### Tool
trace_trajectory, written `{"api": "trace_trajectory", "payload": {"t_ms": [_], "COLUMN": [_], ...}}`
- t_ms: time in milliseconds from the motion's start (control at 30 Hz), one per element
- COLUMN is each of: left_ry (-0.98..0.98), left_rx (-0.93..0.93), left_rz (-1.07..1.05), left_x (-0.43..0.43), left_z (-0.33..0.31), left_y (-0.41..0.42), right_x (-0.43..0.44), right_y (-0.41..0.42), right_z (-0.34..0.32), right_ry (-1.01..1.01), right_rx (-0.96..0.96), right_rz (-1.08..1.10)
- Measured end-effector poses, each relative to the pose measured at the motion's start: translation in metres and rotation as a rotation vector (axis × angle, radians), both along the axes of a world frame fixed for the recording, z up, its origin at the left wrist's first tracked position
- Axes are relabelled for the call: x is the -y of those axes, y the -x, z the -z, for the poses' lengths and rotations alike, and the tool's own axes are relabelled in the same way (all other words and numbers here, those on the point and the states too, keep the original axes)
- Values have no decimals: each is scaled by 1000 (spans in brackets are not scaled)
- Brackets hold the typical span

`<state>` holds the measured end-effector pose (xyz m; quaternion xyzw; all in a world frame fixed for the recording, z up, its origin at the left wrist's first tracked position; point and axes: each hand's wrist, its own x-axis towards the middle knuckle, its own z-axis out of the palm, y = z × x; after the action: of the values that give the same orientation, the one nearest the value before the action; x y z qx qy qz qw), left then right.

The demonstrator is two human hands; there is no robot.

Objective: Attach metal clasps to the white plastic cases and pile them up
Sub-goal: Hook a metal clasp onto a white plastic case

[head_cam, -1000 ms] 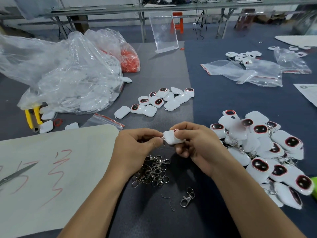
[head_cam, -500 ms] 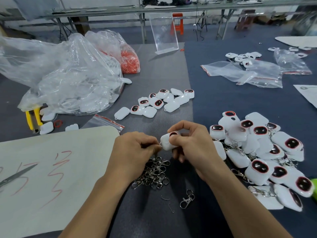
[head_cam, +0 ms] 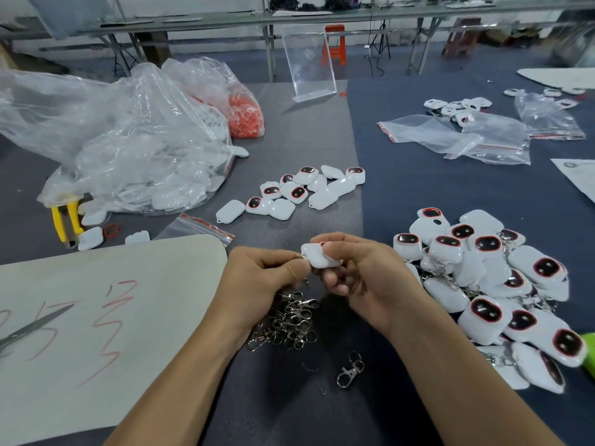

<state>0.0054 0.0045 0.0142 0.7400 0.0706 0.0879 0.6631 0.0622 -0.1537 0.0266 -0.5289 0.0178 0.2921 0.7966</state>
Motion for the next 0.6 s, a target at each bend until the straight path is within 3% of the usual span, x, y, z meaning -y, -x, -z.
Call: {"api": "trace_trajectory", "payload": {"t_ms": [67, 133, 233, 333, 400, 433, 500, 600], "left_ry": [-36, -358, -1007, -1207, -1167, -1044, -614, -103], "left_rx": [-10, 63, 248, 412, 397, 335, 189, 66], "left_rz": [-30, -72, -122, -125, -164, -184, -160, -43], "left_x": [-2, -5, -3, -7, -10, -10, -6, 3], "left_z": [0, 1, 4, 4, 5, 5, 5, 2], "left_y": [-1, -1, 3, 1, 1, 1, 1, -2], "right_x": [1, 0, -8, -19, -20, -18, -13, -6], "right_y": [1, 3, 15, 26, 23, 19, 10, 5], "right_z": [0, 0, 6, 12, 9, 7, 3, 2], "right_ry": [24, 117, 485, 571, 449, 332, 108, -21], "right_rx": [74, 258, 715, 908, 748, 594, 271, 3], "right_rz": [36, 111, 217, 246, 261, 263, 229, 170]}}
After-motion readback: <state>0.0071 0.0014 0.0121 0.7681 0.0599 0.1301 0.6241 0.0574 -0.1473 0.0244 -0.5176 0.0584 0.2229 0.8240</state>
